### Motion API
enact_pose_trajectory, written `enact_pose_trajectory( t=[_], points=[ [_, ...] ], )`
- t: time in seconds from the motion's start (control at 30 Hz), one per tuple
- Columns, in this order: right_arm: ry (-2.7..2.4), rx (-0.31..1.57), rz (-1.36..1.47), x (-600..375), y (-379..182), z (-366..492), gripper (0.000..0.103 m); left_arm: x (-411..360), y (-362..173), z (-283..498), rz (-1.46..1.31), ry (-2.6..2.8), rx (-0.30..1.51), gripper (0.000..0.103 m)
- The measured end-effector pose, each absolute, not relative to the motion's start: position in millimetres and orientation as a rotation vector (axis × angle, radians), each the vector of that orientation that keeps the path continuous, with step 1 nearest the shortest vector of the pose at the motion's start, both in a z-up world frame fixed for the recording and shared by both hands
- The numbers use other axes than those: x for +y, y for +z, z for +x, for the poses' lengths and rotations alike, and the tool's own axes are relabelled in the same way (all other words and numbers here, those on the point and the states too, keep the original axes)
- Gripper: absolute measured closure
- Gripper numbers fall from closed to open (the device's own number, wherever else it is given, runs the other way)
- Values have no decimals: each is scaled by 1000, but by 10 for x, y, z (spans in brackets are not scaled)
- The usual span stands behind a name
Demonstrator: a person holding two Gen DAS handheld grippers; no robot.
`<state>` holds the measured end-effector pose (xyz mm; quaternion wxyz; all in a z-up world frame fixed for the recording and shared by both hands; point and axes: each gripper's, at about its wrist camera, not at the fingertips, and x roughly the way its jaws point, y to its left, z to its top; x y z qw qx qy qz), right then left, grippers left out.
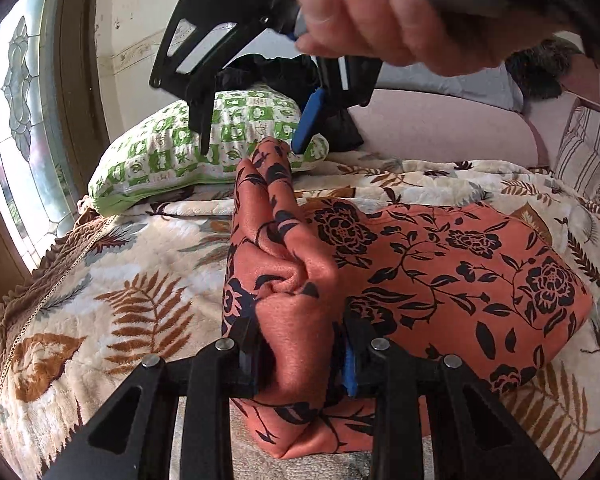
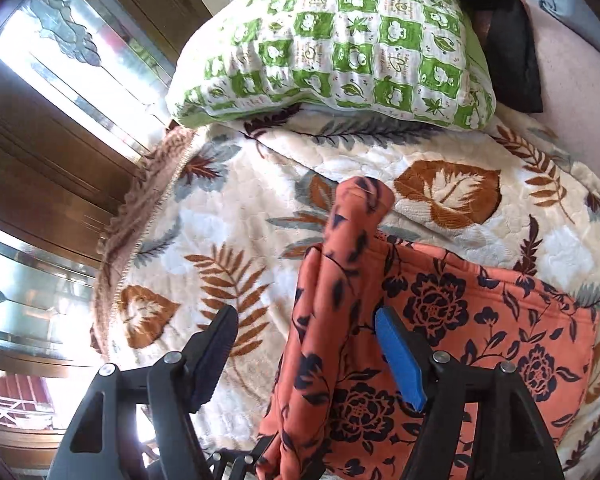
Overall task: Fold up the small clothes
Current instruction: 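Lift the folded top with the left gripper while the right gripper grasps it too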
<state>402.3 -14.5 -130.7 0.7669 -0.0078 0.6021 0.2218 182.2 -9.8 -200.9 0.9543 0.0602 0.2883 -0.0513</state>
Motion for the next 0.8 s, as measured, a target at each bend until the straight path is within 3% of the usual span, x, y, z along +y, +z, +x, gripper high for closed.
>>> enact_pose_trajectory(
  t=[0.3,0.33,0.4,0.47,0.8],
  points=[
    [337,1421,41,-188,-1843,4346,29,-216,-2016,1795,158,-115,581,72],
    [349,1405,46,-165,-1858,4340,32,-227,-2021,1792,163,-118,579,72],
    [363,1358,-48,-79,-1858,4307,72,-250,-2024,1782,169,-128,572,72],
    [363,1318,-124,-49,-1866,4264,86,-266,-2018,1775,169,-144,563,73],
    [398,1115,-33,-911,-1616,4056,89,-762,-1908,1643,213,-279,487,76]
  ],
)
